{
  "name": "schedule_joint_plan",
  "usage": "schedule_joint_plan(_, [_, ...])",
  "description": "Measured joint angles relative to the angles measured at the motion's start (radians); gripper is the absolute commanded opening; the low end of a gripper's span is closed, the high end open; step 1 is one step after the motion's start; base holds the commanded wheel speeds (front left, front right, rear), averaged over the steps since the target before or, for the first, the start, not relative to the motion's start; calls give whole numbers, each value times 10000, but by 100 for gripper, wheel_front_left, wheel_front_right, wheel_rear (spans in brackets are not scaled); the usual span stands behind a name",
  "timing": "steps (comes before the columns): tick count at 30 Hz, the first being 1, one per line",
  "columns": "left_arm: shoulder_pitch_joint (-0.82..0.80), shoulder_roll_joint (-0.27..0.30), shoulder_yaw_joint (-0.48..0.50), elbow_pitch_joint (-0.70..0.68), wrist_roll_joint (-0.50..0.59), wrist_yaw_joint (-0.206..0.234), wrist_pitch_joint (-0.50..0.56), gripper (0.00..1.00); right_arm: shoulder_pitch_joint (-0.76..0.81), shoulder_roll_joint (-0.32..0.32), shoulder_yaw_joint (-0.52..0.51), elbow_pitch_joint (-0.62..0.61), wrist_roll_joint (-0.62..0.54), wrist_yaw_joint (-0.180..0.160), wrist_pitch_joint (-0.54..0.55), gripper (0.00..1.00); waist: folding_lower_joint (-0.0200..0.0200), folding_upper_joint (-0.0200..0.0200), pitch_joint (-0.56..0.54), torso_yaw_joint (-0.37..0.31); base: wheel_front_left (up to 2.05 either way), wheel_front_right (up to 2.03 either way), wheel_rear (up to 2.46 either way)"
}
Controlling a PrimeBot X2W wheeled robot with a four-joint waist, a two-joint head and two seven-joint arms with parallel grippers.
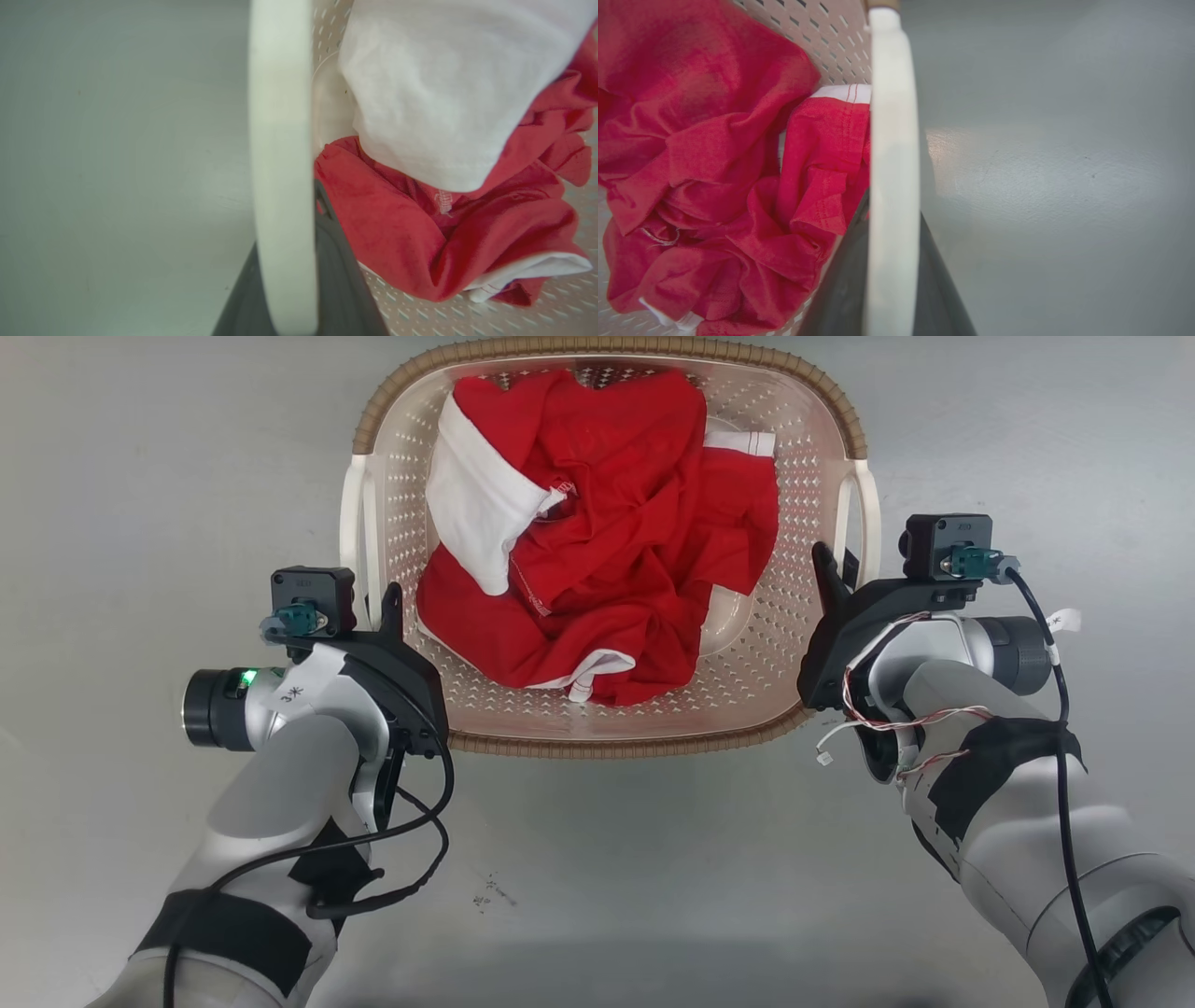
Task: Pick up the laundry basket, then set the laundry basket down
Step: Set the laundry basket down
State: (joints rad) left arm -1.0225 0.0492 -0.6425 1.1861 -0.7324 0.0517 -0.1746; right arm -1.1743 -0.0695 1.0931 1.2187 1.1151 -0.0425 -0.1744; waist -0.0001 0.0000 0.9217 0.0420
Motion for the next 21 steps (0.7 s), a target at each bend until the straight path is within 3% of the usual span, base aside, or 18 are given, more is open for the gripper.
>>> schedule_joint_plan(7, [-12, -8, -25, 96, 8, -6, -81, 0, -25, 8, 31, -8, -12, 0, -56, 0, 0, 0, 29, 3, 0, 0, 0])
schedule_joint_plan(8, [-18, -15, -33, 111, 8, -6, -94, 0, -24, 8, 38, -8, -12, 0, -82, 2, 0, 0, 28, 4, 0, 0, 0])
schedule_joint_plan(9, [-30, -19, -38, 132, 8, -8, -111, 2, -24, 8, 50, -10, -12, 0, -90, 18, 0, 0, 26, 6, 0, 0, 0])
schedule_joint_plan(10, [-38, -23, -48, 161, 10, -56, -123, 16, -23, 6, 65, -10, -12, 0, -109, 35, 0, 1, 18, 9, 0, 0, 0])
schedule_joint_plan(11, [-44, -19, -71, 199, 44, -81, -134, 24, -18, 4, 82, -15, -12, 0, -119, 62, 1, 1, 1, 11, 0, 0, 0])
schedule_joint_plan(12, [-44, -29, -98, 232, 79, -82, -136, 35, -18, 10, 92, -35, -12, 0, -123, 98, 1, 1, -23, 13, 0, 0, 0])
schedule_joint_plan(13, [-44, -35, -107, 261, 100, -82, -140, 60, -15, 17, 104, -54, -12, 0, -130, 100, 0, 0, -52, 16, 0, 0, 0])
schedule_joint_plan(14, [-44, -36, -107, 278, 107, -81, -182, 100, -12, 25, 113, -86, -12, 0, -132, 100, 0, 0, -84, 18, 0, 0, 0])
schedule_joint_plan(21, [-48, -104, -107, 360, 107, -82, -267, 100, 28, 42, 142, -140, -10, -12, -205, 100, 0, 0, -360, 24, 0, 0, 0])
